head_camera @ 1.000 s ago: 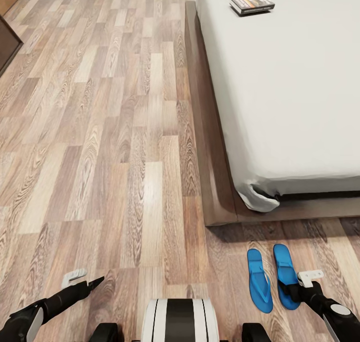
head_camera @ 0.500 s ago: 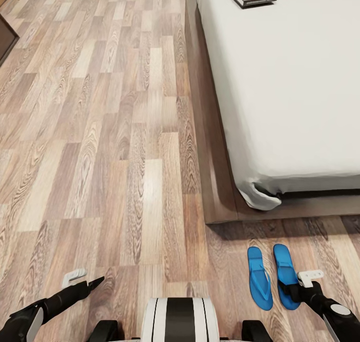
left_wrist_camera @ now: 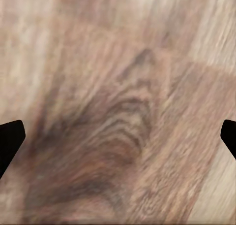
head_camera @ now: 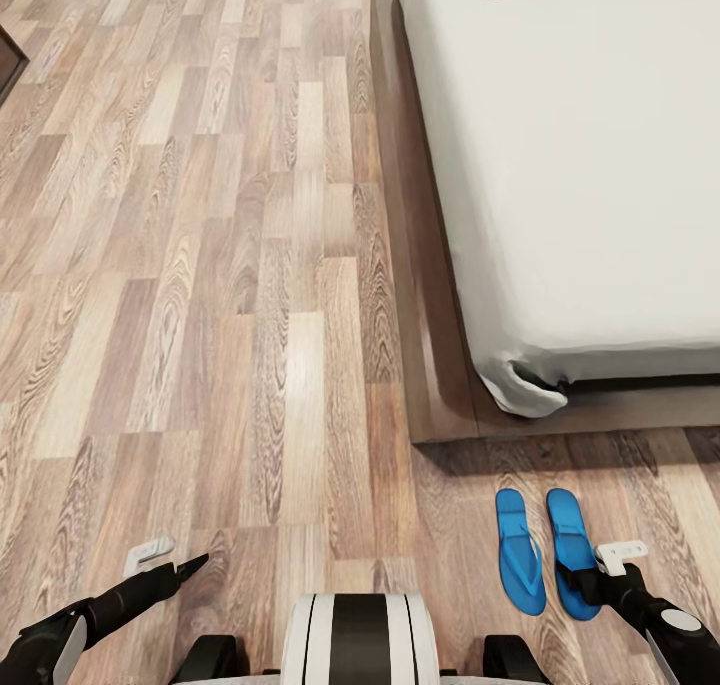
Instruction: In the bedroom, move the book from the bed onto either nightstand, and place the two sandals side by side next to the bed.
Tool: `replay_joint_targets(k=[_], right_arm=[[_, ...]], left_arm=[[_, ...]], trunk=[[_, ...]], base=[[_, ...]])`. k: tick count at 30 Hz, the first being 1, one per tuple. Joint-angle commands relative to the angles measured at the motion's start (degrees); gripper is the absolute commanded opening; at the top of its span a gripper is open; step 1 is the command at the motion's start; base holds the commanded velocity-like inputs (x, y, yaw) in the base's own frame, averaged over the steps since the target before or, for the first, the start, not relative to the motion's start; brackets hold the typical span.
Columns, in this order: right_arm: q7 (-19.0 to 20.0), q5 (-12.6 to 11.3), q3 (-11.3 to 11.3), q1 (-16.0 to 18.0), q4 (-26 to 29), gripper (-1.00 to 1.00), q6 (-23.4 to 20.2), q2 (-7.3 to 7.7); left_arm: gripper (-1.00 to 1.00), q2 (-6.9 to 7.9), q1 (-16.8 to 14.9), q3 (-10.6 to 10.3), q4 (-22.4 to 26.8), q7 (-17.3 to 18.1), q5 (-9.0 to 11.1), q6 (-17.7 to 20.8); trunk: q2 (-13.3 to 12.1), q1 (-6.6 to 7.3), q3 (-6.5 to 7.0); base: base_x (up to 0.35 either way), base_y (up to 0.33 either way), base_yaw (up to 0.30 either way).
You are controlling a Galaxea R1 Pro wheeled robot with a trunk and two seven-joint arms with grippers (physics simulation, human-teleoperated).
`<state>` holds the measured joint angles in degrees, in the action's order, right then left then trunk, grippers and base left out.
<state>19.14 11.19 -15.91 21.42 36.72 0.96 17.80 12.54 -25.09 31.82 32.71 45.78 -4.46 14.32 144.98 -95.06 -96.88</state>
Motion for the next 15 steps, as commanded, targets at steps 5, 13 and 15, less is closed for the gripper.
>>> replay_joint_targets(k=[5, 13, 15], right_arm=[[0.46, 0.59, -0.35, 0.03, 0.02, -1.0, 0.1, -0.05], [0.46, 0.59, -0.35, 0.03, 0.02, -1.0, 0.1, -0.05], [0.46, 0.59, -0.35, 0.03, 0.02, -1.0, 0.1, -0.05]], left_arm=[[1.0, -0.06, -0.05, 0.43, 0.07, 0.45, -0.46, 0.45], [1.0, -0.06, -0.05, 0.43, 0.07, 0.45, -0.46, 0.45], [1.0, -0.06, -0.05, 0.43, 0.07, 0.45, -0.46, 0.45]], trunk=[[0.01, 0.01, -0.03], [0.08, -0.12, -1.13], [0.08, -0.12, -1.13]], base=[[0.0, 0.0, 0.0], [0.0, 0.0, 0.0], [0.0, 0.0, 0.0]])
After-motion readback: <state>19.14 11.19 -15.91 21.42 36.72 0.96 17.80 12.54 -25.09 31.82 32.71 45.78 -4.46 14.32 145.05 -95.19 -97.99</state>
